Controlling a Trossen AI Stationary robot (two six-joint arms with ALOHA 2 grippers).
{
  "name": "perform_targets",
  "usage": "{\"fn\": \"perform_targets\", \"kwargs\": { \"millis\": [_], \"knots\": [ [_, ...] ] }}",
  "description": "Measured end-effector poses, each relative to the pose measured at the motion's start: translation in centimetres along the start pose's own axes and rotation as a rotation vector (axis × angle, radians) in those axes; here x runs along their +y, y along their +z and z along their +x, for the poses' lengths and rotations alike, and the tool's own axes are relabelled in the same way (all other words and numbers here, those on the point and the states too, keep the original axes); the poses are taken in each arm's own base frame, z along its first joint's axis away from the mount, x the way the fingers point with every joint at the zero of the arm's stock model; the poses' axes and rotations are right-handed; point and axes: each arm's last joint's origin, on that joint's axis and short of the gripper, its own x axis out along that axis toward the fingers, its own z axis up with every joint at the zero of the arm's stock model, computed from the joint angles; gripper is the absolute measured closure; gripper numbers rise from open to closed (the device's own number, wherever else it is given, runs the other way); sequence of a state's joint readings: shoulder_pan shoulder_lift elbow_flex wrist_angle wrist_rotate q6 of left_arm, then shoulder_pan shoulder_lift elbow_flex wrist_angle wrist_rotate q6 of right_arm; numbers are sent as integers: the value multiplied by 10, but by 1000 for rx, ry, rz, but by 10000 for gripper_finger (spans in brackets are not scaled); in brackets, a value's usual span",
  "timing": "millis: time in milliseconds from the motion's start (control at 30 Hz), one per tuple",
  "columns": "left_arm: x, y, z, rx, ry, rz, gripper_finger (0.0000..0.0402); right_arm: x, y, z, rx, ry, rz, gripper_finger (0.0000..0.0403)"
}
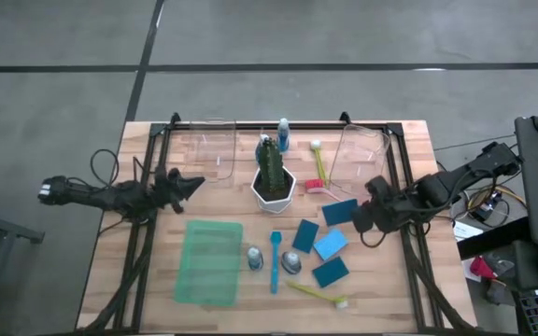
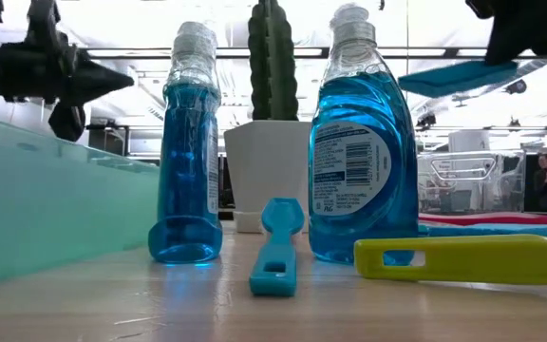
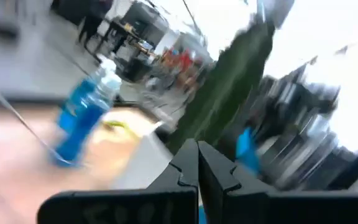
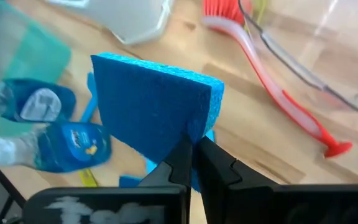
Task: Pick & Place Kitchen Sink Supplies
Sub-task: Put the blue sponge wipe into the green bin
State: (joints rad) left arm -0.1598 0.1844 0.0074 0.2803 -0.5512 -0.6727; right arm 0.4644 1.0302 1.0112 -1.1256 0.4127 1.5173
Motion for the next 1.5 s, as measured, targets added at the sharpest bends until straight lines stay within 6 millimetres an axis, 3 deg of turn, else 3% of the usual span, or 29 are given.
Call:
{"fn": "perform_targets", "kwargs": {
  "millis": [200,433,633,1033,1267,1500],
  "knots": [
    [-7,9,-1,-62,-87,-433,401,9,8,-12,-97,58,-3,392],
    [-13,19,-1,-119,-99,-637,401,25,15,-19,-217,136,-129,392],
    [-27,35,-2,-124,-163,-522,381,46,18,-20,-290,179,-204,392],
    [-77,101,-6,-257,-258,-339,234,95,46,-56,-580,311,-149,392],
    [-119,132,12,-247,-308,-88,227,131,69,-71,-710,352,-240,392],
    [-159,146,47,-153,-263,122,227,152,94,-77,-798,296,-318,392]
  ]
}}
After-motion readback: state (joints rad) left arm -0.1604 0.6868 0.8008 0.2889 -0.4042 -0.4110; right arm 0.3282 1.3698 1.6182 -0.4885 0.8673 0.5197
